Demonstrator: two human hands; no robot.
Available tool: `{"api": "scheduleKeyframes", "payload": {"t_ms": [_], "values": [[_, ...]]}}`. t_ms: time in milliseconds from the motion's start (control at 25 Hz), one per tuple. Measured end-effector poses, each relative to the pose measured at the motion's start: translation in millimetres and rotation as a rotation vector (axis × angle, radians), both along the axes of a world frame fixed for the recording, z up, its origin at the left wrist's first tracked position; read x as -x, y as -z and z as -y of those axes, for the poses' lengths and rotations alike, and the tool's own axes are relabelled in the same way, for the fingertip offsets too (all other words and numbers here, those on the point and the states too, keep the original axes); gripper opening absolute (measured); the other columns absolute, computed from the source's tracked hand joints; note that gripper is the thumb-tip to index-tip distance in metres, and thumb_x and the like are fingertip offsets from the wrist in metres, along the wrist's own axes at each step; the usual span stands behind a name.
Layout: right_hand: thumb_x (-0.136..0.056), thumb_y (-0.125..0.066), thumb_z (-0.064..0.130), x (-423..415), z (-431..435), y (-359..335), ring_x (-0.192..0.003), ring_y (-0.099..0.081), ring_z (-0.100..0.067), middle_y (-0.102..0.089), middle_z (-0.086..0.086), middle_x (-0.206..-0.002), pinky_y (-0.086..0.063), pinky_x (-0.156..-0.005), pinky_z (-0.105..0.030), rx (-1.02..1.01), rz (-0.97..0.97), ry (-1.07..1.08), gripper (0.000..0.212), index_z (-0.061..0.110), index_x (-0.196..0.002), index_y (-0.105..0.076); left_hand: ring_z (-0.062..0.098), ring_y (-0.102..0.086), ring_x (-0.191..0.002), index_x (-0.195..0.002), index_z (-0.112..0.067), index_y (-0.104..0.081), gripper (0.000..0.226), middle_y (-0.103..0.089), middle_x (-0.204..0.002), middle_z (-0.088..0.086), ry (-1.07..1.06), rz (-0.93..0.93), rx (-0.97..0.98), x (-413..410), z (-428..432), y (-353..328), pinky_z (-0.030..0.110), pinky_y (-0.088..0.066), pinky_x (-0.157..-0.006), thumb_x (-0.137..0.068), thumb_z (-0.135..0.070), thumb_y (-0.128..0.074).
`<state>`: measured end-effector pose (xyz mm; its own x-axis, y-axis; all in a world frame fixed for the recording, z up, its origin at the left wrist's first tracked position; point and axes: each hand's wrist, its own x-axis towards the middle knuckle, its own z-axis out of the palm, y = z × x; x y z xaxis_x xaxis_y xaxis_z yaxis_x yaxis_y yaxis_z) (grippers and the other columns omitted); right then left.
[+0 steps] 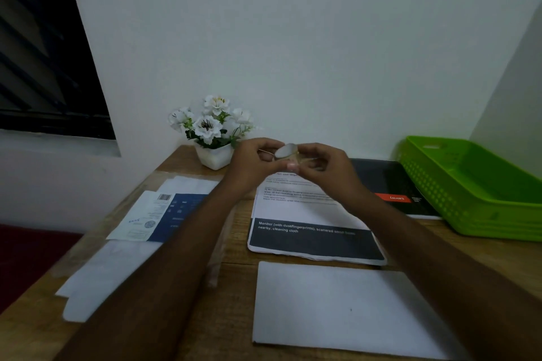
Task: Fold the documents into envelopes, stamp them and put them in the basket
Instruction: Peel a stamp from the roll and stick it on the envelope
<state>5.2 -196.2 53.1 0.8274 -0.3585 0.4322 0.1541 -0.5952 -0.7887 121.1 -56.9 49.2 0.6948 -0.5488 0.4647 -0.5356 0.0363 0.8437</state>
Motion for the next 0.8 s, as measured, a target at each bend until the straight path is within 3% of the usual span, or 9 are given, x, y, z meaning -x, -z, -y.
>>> {"api": "scheduleKeyframes", "payload": {"t_ms": [80, 200, 440, 640, 800], "values": [[-0.074, -0.084, 0.021, 29.1, 3.4, -4.2, -0.086, -0.07, -0.004, -0.072, 0.014, -0.098, -0.055, -0.07, -0.015, -0.017, 0.032, -0.012, 0.042, 0.025, -0.112, -0.068, 0.01, -0.066, -0.076, -0.098, -0.015, -0.07, 0.044, -0.073, -0.089, 0.005, 0.094, -0.043, 0.04, 22.2, -2.8, -3.7, 0.023, -0.057, -0.073, -0.058, -0.018, -0.087], [-0.067, -0.087, 0.015, 63.7, 7.1, -4.2, -0.079, -0.071, -0.005, -0.075, 0.013, -0.089, -0.054, -0.067, -0.016, -0.079, 0.113, -0.066, 0.041, 0.031, -0.1, -0.07, 0.019, -0.068, -0.082, -0.098, -0.015, -0.07, 0.044, -0.073, -0.092, 0.008, 0.218, -0.099, 0.096, 53.6, -4.4, -6.7, 0.028, -0.058, -0.076, -0.058, -0.012, -0.086], [-0.057, -0.087, 0.021, 97.9, 17.0, 8.8, -0.076, -0.07, -0.017, -0.074, 0.002, -0.092, -0.06, -0.072, -0.033, -0.109, 0.209, -0.167, 0.046, 0.027, -0.101, -0.073, 0.018, -0.067, -0.097, -0.117, -0.016, -0.063, 0.061, -0.069, -0.108, 0.005, 0.425, -0.074, 0.065, 81.3, -0.9, 1.0, 0.029, -0.055, -0.081, -0.061, -0.006, -0.083], [-0.068, -0.086, 0.016, 101.1, 26.2, 24.8, -0.078, -0.07, -0.013, -0.073, 0.003, -0.096, -0.055, -0.068, -0.022, -0.09, 0.168, -0.217, 0.041, 0.029, -0.104, -0.073, 0.015, -0.067, -0.099, -0.107, -0.02, -0.066, 0.054, -0.07, -0.107, -0.004, 0.426, -0.053, -0.012, 82.9, 3.0, 11.5, 0.025, -0.055, -0.079, -0.056, -0.017, -0.084], [-0.072, -0.083, 0.019, 99.1, 28.9, 29.6, -0.077, -0.07, -0.011, -0.074, 0.007, -0.097, -0.055, -0.065, -0.022, -0.106, 0.152, -0.177, 0.033, 0.036, -0.098, -0.074, 0.014, -0.067, -0.099, -0.106, -0.026, -0.066, 0.053, -0.07, -0.105, -0.009, 0.417, -0.013, -0.052, 80.6, 5.8, 16.1, 0.026, -0.056, -0.079, -0.056, -0.025, -0.084]]}}
